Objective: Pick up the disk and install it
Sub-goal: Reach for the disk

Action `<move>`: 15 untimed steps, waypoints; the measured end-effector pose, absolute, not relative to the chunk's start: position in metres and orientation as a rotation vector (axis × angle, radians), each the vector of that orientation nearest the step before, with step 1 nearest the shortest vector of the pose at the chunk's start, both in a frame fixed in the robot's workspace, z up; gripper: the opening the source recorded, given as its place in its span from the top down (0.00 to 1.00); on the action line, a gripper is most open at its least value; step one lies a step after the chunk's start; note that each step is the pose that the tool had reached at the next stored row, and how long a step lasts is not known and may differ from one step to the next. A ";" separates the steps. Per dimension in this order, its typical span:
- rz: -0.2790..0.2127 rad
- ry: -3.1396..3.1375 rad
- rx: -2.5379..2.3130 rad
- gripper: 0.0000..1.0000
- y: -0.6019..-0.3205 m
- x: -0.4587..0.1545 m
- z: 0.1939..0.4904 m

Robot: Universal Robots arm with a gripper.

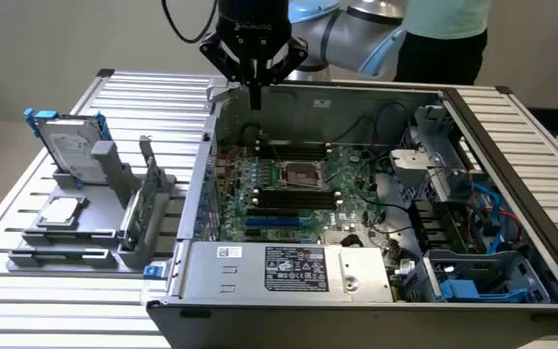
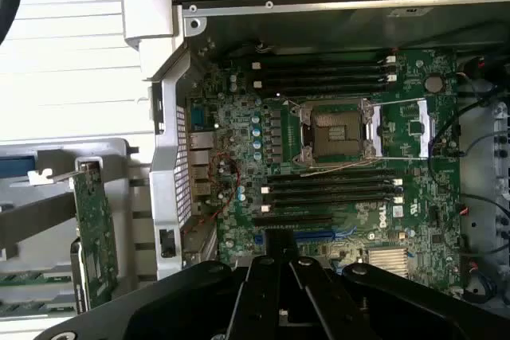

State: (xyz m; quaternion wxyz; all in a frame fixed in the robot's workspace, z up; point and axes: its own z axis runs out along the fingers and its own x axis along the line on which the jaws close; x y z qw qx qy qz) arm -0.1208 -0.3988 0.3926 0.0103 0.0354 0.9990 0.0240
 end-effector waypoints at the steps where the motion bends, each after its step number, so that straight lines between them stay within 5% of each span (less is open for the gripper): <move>1: 0.075 3.118 0.110 0.89 -0.399 -0.121 0.393; 15: 0.075 3.118 0.110 0.89 -0.399 -0.125 0.393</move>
